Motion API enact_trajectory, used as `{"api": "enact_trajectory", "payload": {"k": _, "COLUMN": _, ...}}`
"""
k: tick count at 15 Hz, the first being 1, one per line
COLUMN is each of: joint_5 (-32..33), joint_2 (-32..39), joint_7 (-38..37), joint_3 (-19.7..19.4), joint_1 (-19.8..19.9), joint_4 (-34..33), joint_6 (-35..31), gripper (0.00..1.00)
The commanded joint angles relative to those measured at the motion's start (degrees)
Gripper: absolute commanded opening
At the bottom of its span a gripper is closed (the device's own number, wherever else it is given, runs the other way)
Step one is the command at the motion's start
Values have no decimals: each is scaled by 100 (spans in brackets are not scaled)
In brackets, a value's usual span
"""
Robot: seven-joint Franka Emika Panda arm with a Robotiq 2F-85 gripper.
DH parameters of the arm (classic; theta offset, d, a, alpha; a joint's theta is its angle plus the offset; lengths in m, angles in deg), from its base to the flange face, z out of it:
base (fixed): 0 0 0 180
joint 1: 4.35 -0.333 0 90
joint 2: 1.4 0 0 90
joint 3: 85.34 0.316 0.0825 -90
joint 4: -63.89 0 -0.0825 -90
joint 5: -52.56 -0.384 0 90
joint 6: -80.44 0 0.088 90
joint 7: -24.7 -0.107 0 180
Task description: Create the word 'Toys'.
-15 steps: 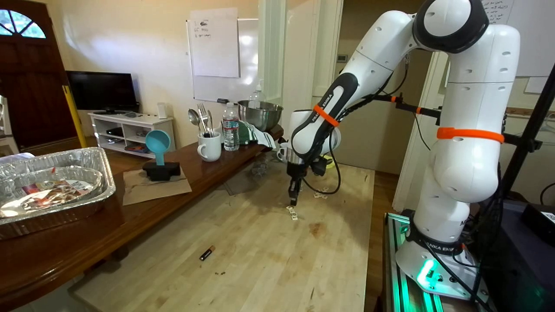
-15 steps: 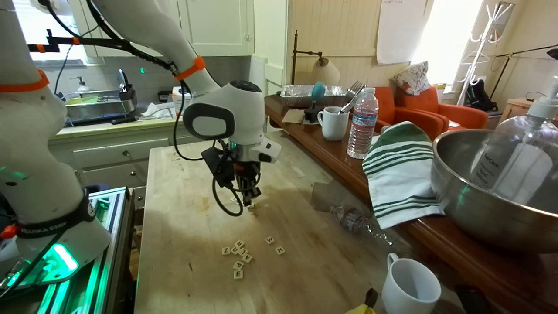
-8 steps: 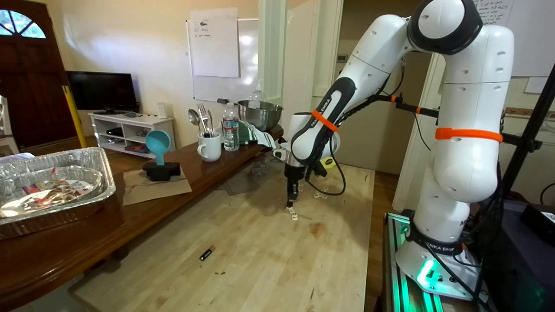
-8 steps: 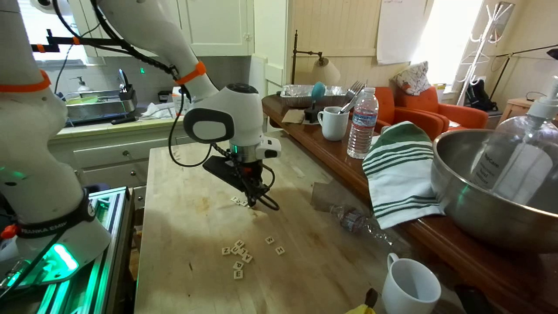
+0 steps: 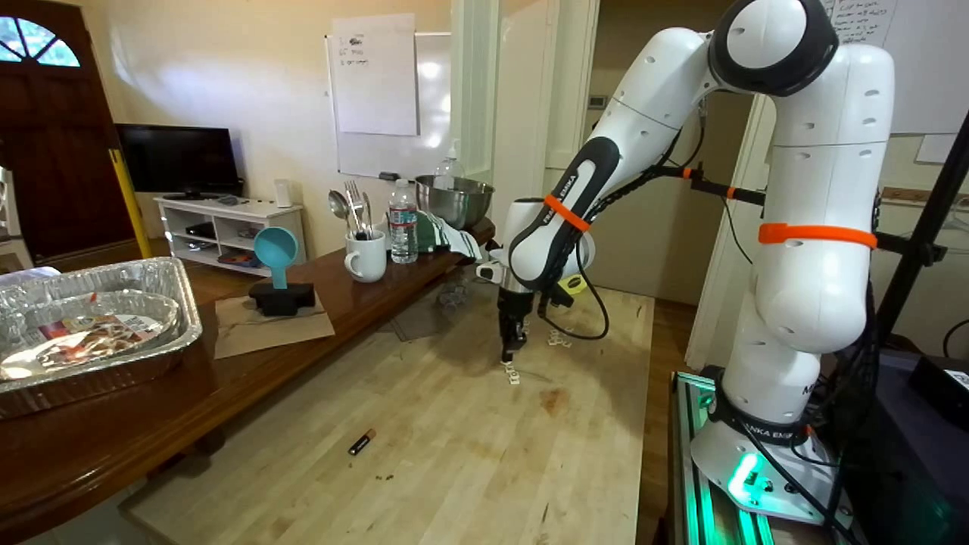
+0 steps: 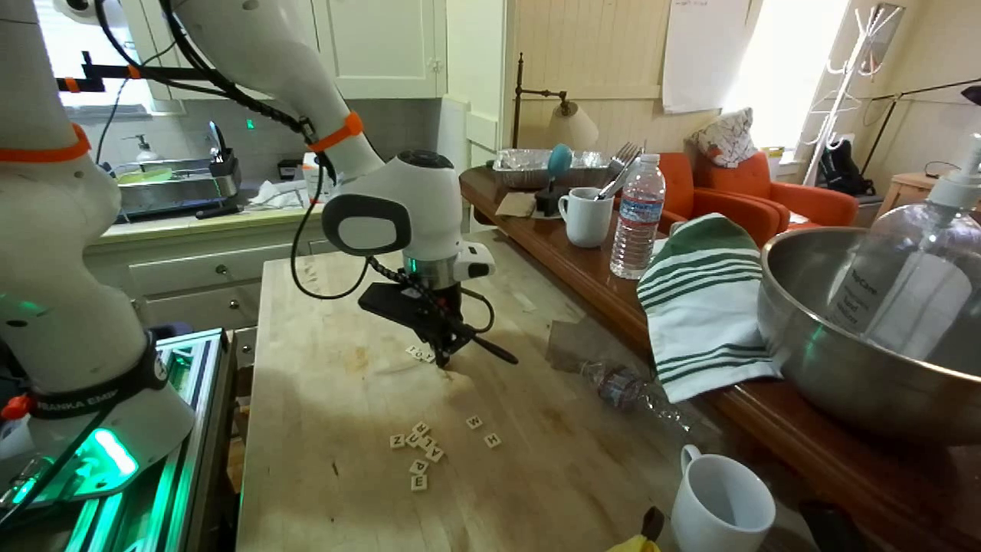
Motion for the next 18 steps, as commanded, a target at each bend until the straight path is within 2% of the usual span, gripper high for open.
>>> {"api": "enact_trajectory", "payload": {"k": 1, "joint_5": 88, "joint_2": 84, "joint_7": -109, "joint_3": -5, "joint_1": 88, "joint_4": 101, "joint_6": -168, "gripper": 0}}
{"api": "enact_trajectory", "payload": {"k": 18, "joint_5": -23, "joint_2": -10, "joint_7": -2488, "joint_3": 8, "joint_1": 32, "joint_4": 259, "joint_6": -181, "gripper": 0}}
